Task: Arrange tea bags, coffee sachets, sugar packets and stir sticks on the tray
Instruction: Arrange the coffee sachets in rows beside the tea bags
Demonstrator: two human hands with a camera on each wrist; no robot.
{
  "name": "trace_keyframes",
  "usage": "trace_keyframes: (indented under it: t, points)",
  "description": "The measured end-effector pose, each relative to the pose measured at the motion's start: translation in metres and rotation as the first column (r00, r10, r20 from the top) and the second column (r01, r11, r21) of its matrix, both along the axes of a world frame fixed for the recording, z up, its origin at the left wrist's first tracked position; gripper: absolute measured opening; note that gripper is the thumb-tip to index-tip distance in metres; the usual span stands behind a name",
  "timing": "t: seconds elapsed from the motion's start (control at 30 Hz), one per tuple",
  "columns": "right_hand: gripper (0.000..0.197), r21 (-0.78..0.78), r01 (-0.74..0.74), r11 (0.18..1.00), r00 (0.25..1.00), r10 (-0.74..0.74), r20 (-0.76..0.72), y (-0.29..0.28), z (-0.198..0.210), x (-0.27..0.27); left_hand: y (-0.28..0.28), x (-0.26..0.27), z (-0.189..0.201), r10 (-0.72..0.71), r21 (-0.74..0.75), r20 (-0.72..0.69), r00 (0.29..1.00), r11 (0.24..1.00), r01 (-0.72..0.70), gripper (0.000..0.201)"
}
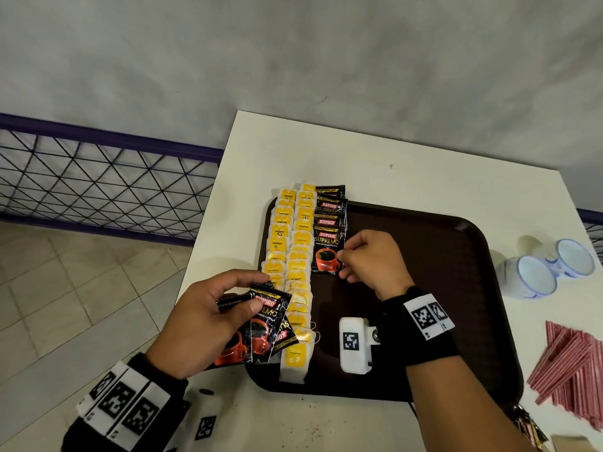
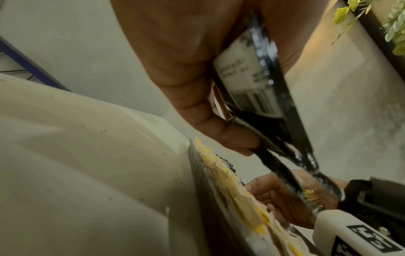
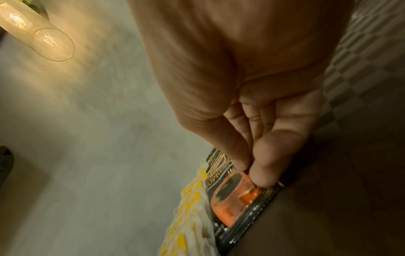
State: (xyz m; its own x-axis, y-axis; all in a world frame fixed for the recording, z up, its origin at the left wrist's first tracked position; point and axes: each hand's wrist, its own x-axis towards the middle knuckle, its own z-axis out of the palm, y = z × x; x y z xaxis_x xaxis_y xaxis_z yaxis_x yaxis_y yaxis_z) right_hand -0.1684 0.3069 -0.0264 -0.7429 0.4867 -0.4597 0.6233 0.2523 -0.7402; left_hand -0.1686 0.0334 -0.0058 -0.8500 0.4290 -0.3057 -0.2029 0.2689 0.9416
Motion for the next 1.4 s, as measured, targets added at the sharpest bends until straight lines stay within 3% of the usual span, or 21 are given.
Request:
trace_keyframes:
  t: [0.33,0.43,0.53,0.6,0.67,0.77,0.87,1.07,1.23,1.4]
  points:
    - [0.014,-0.096,0.079,0.992,0.997,-0.081,-0.017,-0.002,-0.003,-0.001,0.004,-0.002,0.002,0.002,0.027,-0.010,1.000,1.000,-0.001,0.034]
    - [0.012,-0.007,0.060,0.998,0.997,-0.060,-0.038,0.000,0.004,0.002,0.007,-0.002,0.005,0.002,0.052,-0.002,1.000,0.999,-0.002,0.033]
    - [0.007,0.080,-0.032,0.996,0.991,0.042,-0.124,-0.005,0.022,0.011,0.010,-0.003,0.007,0.009,0.061,-0.015,1.000,0.998,-0.008,0.034]
    - [0.009,-0.069,-0.151,0.986,0.975,0.137,-0.175,-0.013,0.035,0.020,0.011,-0.005,0.005,0.023,0.057,-0.028,0.999,0.998,-0.022,0.035]
    - [0.016,-0.245,-0.311,0.918,0.946,0.275,-0.170,-0.023,0.046,0.029,0.013,-0.008,0.004,0.029,0.057,-0.042,0.999,0.998,-0.027,0.035]
    - [0.018,-0.309,-0.457,0.834,0.889,0.426,-0.167,-0.037,0.052,0.041,0.017,-0.009,0.005,0.027,0.059,-0.079,0.997,0.998,-0.023,0.032]
    - [0.010,-0.299,-0.434,0.850,0.900,0.394,-0.187,-0.045,0.048,0.047,0.021,-0.007,0.008,0.037,0.093,-0.073,0.997,0.995,-0.030,0.029]
    - [0.009,-0.291,-0.317,0.903,0.945,0.275,-0.175,-0.039,0.049,0.051,0.016,-0.009,0.008,0.180,0.173,-0.017,0.983,0.969,-0.175,0.029]
    - [0.009,-0.317,-0.229,0.920,0.966,0.174,-0.193,-0.030,0.051,0.055,0.010,-0.006,0.014,0.048,0.155,0.019,0.999,0.987,-0.050,0.033]
    - [0.008,-0.155,-0.384,0.910,0.911,0.345,-0.228,-0.031,0.056,0.053,0.018,0.001,0.023,-0.208,0.103,0.056,0.977,0.974,0.202,0.036]
